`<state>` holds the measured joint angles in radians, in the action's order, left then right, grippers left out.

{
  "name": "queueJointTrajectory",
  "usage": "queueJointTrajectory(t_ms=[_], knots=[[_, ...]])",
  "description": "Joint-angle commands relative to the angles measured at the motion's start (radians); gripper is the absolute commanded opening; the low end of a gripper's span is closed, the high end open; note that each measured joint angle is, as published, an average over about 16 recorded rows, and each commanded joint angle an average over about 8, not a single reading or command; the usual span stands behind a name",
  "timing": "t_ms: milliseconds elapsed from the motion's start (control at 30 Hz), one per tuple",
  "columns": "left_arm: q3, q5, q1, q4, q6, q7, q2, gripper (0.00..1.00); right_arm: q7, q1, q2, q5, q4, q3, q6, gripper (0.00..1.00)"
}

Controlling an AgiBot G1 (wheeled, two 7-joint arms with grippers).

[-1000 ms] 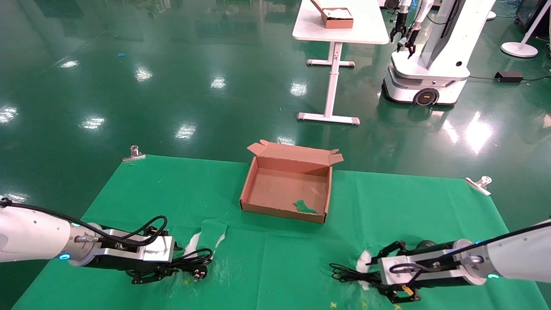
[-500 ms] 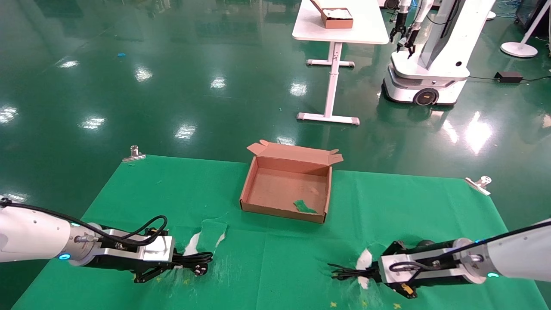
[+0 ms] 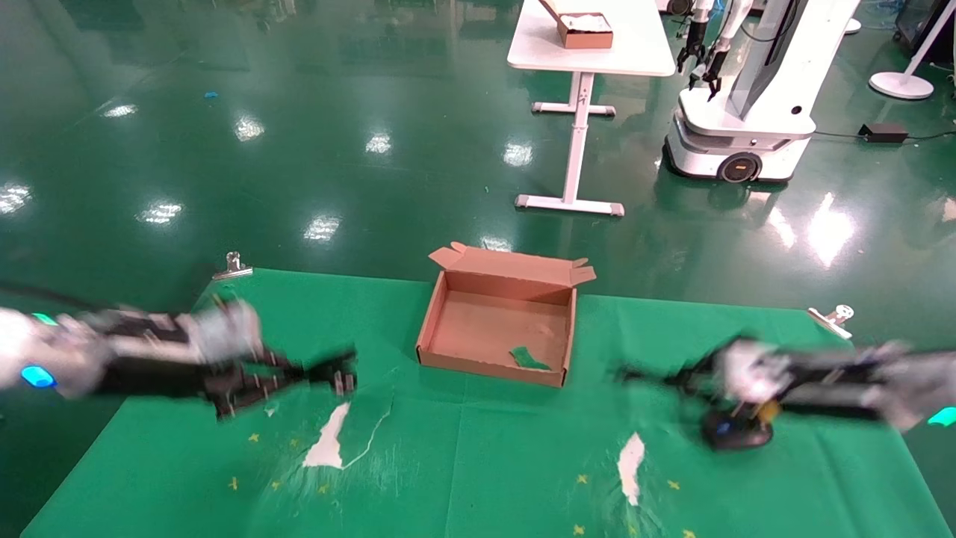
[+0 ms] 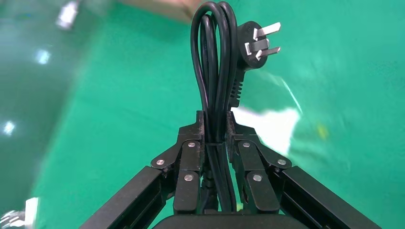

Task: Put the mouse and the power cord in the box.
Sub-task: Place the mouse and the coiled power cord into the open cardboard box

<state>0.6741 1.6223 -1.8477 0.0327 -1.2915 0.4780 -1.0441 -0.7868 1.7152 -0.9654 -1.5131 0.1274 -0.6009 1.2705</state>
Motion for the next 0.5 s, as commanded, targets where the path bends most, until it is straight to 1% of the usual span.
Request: queueJointTrajectory(t_ms=[33, 133, 200, 267, 400, 500], knots=[[-0.024, -0.034, -0.045, -0.012, -0.041, -0.034, 0.029, 0.00, 0.007, 0.036, 0.044, 0.024, 0.016, 0.018, 0.025, 0.00], [-0.051, -0.073, -0.089, -0.024, -0.048, -0.093, 0.018, 0.00, 0.052, 0.087, 0.042, 0.032, 0.058, 0.024, 0.037, 0.00], [-0.065, -0.093, -0.113, -0.030, -0.026, -0.134, -0.010, 0.00, 0.083, 0.110, 0.013, 0.038, 0.084, 0.027, 0.029, 0.00], [-0.075, -0.108, -0.135, -0.033, 0.019, -0.174, -0.049, 0.00, 0.110, 0.119, -0.033, 0.044, 0.099, 0.031, 0.006, 0.00], [-0.096, -0.139, -0.177, -0.031, 0.158, -0.244, -0.142, 0.00, 0.131, 0.108, -0.164, 0.060, 0.088, 0.040, -0.090, 0.00], [-0.109, -0.156, -0.202, -0.024, 0.252, -0.272, -0.198, 0.00, 0.125, 0.087, -0.265, 0.064, 0.041, 0.044, -0.203, 0.00]])
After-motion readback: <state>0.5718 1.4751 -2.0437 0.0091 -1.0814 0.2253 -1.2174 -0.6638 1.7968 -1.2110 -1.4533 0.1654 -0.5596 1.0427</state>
